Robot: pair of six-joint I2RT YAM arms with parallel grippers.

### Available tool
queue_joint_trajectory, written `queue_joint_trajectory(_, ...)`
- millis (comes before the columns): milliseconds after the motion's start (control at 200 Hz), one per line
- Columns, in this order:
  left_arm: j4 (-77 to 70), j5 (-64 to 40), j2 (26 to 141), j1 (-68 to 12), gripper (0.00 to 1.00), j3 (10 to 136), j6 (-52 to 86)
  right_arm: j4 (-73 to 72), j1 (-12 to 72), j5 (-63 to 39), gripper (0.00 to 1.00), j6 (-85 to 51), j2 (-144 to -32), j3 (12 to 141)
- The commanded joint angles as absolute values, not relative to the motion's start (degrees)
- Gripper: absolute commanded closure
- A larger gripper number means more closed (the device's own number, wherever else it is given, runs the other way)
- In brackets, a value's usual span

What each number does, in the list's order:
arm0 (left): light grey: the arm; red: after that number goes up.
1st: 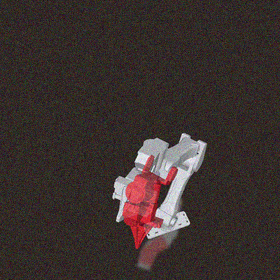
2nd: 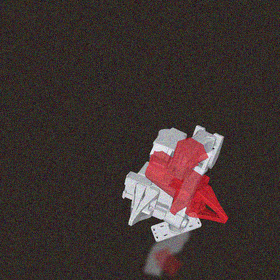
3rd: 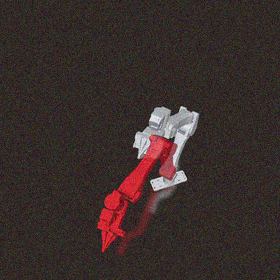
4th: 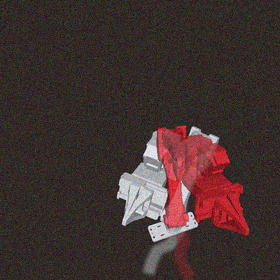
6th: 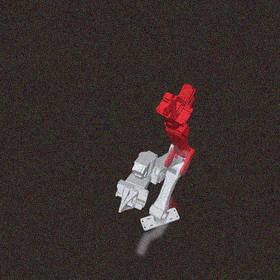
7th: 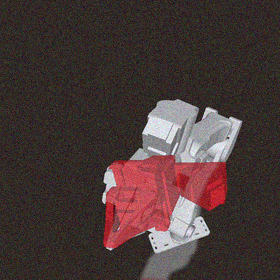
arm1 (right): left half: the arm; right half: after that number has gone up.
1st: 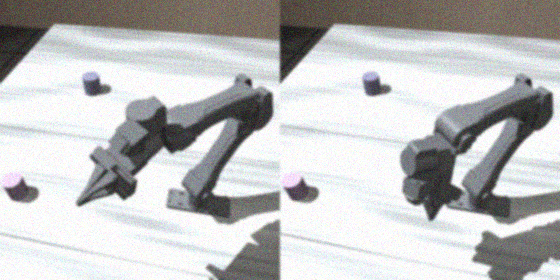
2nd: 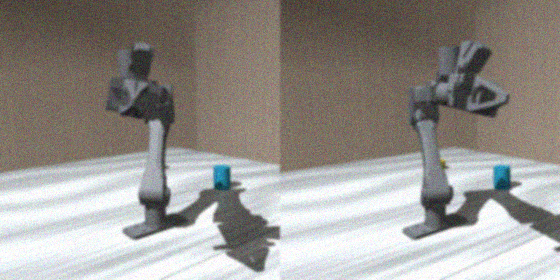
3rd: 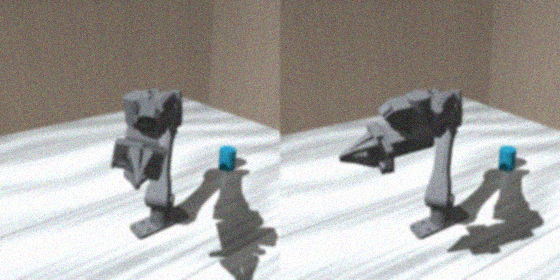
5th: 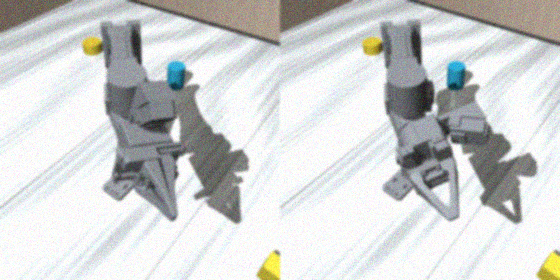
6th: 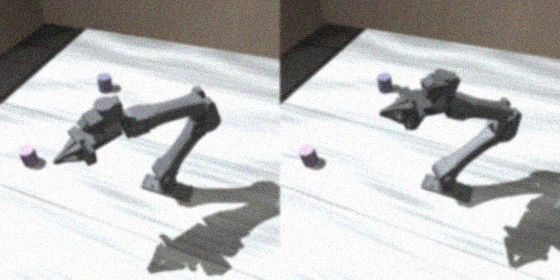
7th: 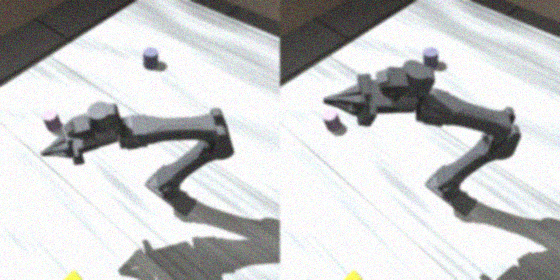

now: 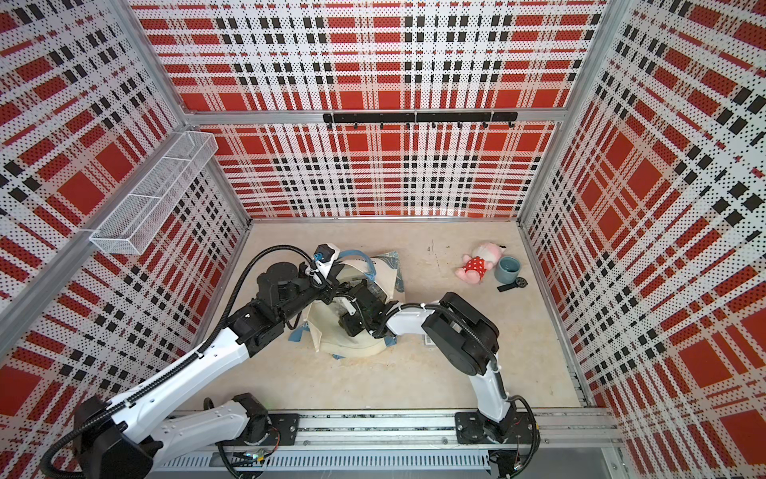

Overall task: Take out the compass set from the canvas bag
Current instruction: Pick up the compass set from the canvas bag.

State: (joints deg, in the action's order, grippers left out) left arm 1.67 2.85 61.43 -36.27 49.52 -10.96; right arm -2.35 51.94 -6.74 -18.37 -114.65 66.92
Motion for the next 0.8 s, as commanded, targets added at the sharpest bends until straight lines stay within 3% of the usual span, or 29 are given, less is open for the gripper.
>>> queue_joint_trajectory(0,-6.2,-0.3,59.5,-36.1,1.0,50.5,-11.4,0.9,51.5,-6.7,0.53,-19.6,-112.5,67.2)
queue_joint_trajectory(135,-6.2,0.0,59.5,-36.0,1.0,50.4,-11.4,2.2,51.9,-5.7,0.56,-19.6,-111.2,67.5)
queue_joint_trajectory(321,-6.3,0.1,59.4,-35.9,1.0,50.3,-11.4,5.1,52.2,-4.1,0.69,-19.4,-110.6,68.6)
queue_joint_trajectory(792,-6.4,0.7,59.3,-35.8,1.0,50.1,-11.4,8.2,53.6,-2.0,0.79,-20.8,-107.1,68.7)
